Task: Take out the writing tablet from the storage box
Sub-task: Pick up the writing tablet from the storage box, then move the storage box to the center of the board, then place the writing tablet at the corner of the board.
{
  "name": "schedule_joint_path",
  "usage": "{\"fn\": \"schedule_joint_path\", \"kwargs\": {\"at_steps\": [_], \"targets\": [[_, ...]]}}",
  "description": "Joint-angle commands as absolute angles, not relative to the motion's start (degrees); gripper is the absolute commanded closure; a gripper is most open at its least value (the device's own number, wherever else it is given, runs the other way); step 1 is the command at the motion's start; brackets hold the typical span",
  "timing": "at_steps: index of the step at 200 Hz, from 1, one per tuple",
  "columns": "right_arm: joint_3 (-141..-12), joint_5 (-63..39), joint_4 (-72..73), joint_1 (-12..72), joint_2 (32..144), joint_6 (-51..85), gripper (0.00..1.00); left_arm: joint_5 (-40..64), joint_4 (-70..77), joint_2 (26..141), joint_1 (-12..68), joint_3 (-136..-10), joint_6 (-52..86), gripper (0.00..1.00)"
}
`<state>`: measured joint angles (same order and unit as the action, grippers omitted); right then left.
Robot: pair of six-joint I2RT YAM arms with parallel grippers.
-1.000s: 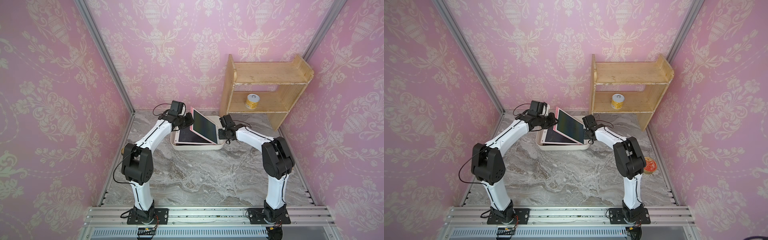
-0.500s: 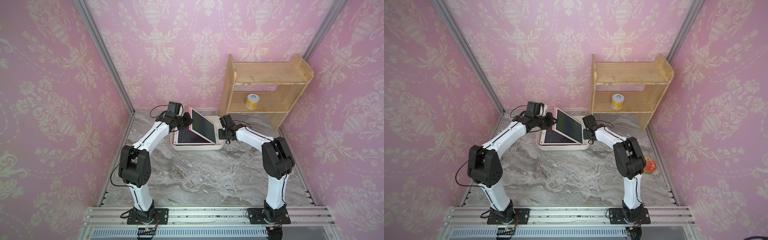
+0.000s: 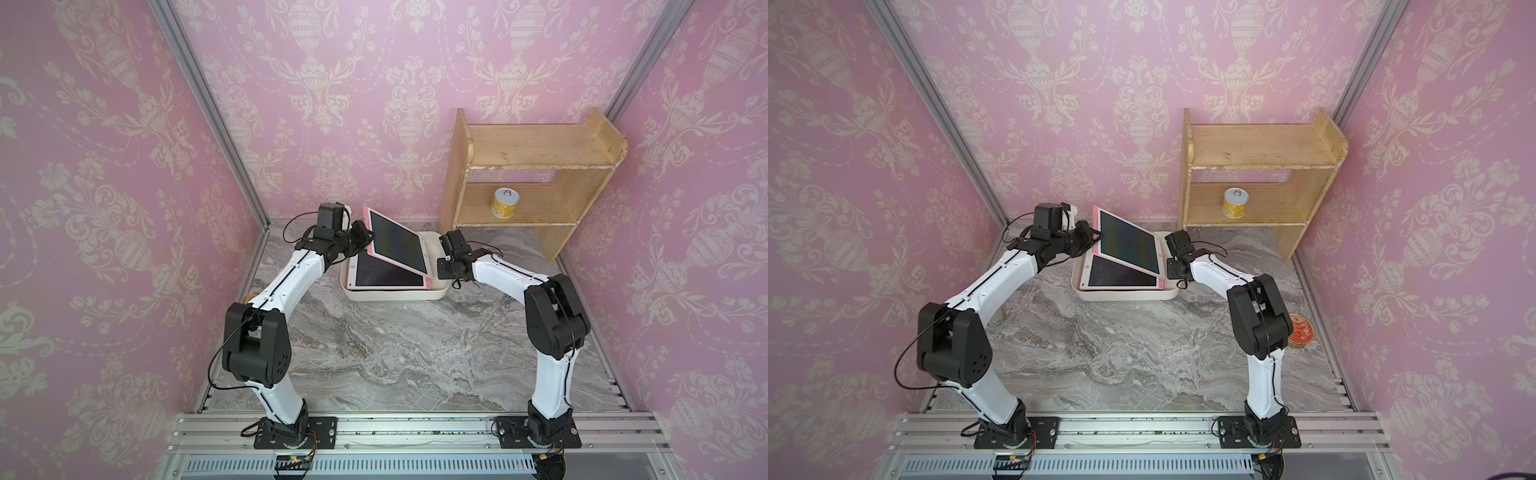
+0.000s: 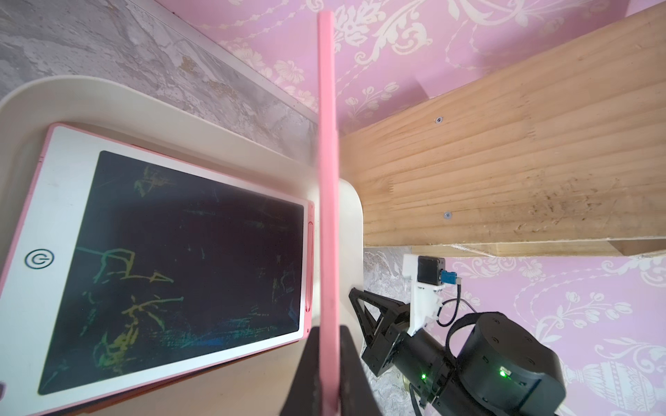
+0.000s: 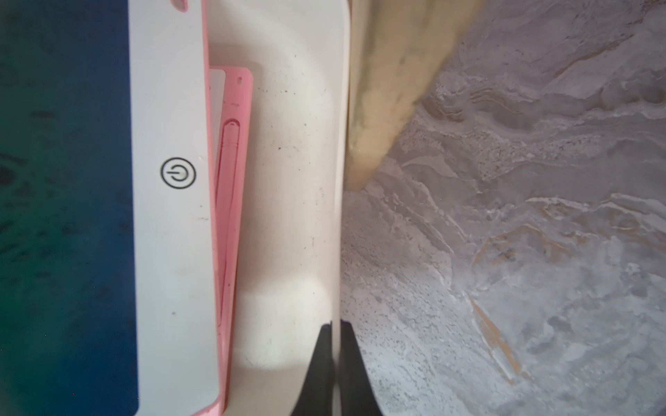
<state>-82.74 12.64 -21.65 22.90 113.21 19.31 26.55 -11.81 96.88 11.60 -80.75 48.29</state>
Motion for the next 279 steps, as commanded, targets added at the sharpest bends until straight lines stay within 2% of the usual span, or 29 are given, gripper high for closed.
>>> {"fn": "schedule_joint_path", "kwargs": {"at_steps": [1,58,102,137,279], "targets": [[-81.5,14.3,-23.9,22.1,110.3,19.2,1.00,26.1,-4.6,92.3,9.7,-78.6,51.5,1.00],[-81.5,13.6,-24.3,22.1,109.9,18.8,1.00,17.1,6.2,83.6,5.6,-67.0,56.7,1.00],[-81.0,13.4,-24.3,22.1,109.4,18.5,1.00,15.2,10.5,82.2,3.1,-62.2,62.6,1.00],[-80.6,13.0,-24.3,22.1,108.9,18.4,1.00,7.8,21.9,79.3,2.0,-54.4,66.8,1.00],[-79.4,11.2,-24.0,21.6,107.6,17.1,1.00,-19.3,23.0,67.4,1.0,-43.1,62.8,1.00]]}}
